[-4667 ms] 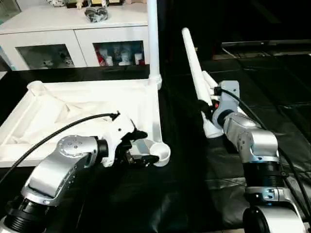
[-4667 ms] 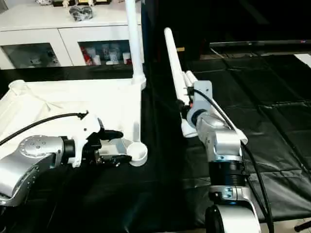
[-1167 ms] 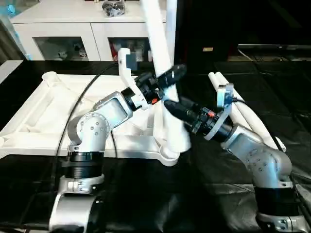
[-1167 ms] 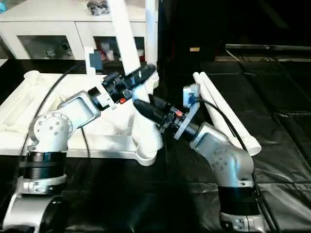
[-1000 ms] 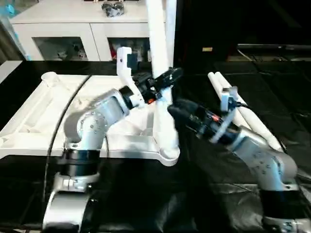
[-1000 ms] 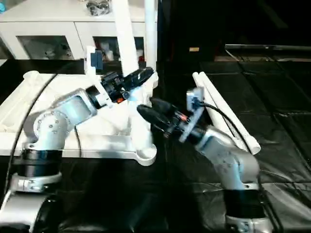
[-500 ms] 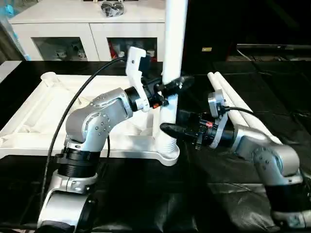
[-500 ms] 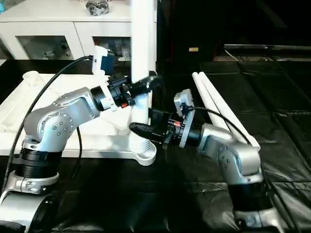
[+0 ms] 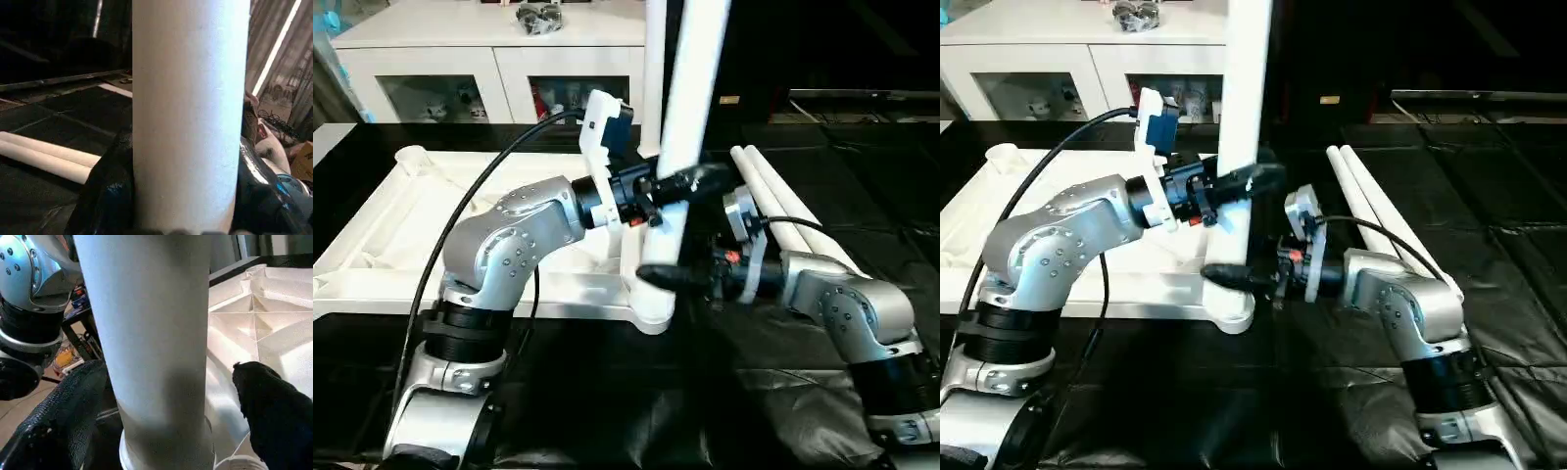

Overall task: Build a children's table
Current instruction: Pick table leg

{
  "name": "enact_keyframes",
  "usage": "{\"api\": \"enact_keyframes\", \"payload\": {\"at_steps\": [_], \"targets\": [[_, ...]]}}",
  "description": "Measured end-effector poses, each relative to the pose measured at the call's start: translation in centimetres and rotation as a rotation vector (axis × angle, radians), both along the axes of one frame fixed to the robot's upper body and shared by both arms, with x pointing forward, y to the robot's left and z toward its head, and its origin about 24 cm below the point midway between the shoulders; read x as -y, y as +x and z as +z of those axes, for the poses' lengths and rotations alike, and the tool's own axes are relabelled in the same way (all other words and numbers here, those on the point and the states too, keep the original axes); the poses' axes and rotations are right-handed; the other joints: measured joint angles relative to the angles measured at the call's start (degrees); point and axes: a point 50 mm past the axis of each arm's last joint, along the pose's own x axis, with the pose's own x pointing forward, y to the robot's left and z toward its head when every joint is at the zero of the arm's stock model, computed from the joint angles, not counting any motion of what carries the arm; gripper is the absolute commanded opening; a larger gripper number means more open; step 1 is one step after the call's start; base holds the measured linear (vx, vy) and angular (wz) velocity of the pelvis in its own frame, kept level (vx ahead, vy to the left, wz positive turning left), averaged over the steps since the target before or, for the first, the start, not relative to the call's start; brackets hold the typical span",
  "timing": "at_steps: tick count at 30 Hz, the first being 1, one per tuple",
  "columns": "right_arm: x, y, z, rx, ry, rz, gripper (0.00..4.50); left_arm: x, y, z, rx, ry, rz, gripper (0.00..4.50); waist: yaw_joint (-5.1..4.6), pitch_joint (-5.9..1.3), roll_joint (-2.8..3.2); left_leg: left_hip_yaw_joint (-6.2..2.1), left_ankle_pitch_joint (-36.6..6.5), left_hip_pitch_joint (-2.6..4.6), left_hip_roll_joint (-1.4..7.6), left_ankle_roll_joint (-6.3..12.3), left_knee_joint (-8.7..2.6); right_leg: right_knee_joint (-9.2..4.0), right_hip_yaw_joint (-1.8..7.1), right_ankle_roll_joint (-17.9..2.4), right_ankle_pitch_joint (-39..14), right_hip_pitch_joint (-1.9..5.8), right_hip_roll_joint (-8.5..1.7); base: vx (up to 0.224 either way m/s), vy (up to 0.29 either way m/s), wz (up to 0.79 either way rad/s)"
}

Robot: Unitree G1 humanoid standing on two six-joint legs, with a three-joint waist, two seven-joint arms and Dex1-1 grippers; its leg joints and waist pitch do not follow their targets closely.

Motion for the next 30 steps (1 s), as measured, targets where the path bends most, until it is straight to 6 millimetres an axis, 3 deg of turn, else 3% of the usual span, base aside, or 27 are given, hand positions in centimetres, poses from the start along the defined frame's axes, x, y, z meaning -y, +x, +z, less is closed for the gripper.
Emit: {"api": "enact_keyframes", "payload": {"at_steps": [2, 3, 20, 30], "targets": [[-0.08, -0.04, -0.06, -0.002, -0.003, 0.005, 3.99, 0.03, -0.03, -0.03, -0.002, 0.001, -0.005, 1.85, 0.00, 0.00, 0.00, 0.00, 0.0, 0.00, 0.00, -0.01, 0.00, 0.01, 0.00, 0.0, 0.0, 0.00, 0.00, 0.000, 0.000, 0.00], [-0.13, -0.06, -0.11, -0.004, -0.004, 0.009, 3.76, 0.07, -0.06, -0.02, -0.003, -0.001, -0.009, 1.85, 0.02, 0.00, 0.00, 0.00, 0.0, 0.01, 0.00, -0.01, 0.00, 0.01, 0.00, 0.0, 0.0, 0.00, 0.00, 0.000, 0.000, 0.00], [-0.76, -0.28, -0.14, -0.003, 0.004, 0.066, 2.26, 0.87, -0.49, 0.07, -0.009, -0.014, -0.044, 1.84, 0.07, 0.00, 0.00, 0.01, 0.0, 0.00, 0.00, 0.01, 0.04, 0.02, 0.00, 0.0, 0.0, 0.00, -0.01, 0.000, 0.000, 0.00], [-0.88, -0.30, -0.14, 0.013, -0.005, 0.071, 2.04, 0.80, -0.47, -0.02, -0.019, -0.010, -0.040, 1.84, 0.06, 0.00, 0.00, 0.00, 0.0, 0.00, 0.00, 0.02, 0.04, 0.03, 0.00, 0.0, 0.0, 0.00, -0.01, 0.000, 0.000, 0.00]]}}
